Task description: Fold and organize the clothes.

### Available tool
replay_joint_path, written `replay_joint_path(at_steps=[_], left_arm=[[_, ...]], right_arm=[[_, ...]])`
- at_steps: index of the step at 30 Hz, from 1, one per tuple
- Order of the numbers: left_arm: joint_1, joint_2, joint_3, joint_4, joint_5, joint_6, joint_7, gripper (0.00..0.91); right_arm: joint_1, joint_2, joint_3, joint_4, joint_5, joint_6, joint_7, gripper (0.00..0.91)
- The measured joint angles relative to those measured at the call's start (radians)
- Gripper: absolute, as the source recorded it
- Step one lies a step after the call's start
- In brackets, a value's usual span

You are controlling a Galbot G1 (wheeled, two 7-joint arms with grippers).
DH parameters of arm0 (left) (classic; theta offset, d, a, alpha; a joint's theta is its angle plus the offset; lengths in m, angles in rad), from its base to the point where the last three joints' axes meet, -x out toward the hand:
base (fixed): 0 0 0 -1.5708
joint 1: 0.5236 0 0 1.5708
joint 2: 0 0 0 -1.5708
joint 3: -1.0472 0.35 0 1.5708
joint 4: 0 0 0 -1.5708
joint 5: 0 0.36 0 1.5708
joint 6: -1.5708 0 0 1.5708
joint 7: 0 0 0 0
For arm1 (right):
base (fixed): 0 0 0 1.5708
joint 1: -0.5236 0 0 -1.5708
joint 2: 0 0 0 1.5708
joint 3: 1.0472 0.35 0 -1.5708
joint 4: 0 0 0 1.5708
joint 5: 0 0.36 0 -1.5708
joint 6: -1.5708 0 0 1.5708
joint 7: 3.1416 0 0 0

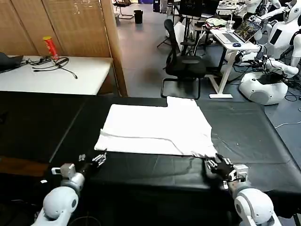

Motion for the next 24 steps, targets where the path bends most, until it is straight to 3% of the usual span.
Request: replay_joint_path(at_steps=[6,18,24], left_arm=[[0.009,0.012,0.007,-0.004,-0.002,0.006,-0.02,0.0],[0.15,0.056,-0.02,-0.174,0.054,0.063,-0.071,0.0],[0.244,0.071,-0.056,-0.256,0.07,0.069,-0.074,0.0]], right_arm=[[-0.039,-0.02,0.016,0.047,0.047,-0.052,0.051,0.049],[-0.19,-0.034,0.043,0.197,0.041,-0.138,0.079,0.039],[-0.251,-0.019,0.049,0.243,0.005,-0.152,0.074,0.039]])
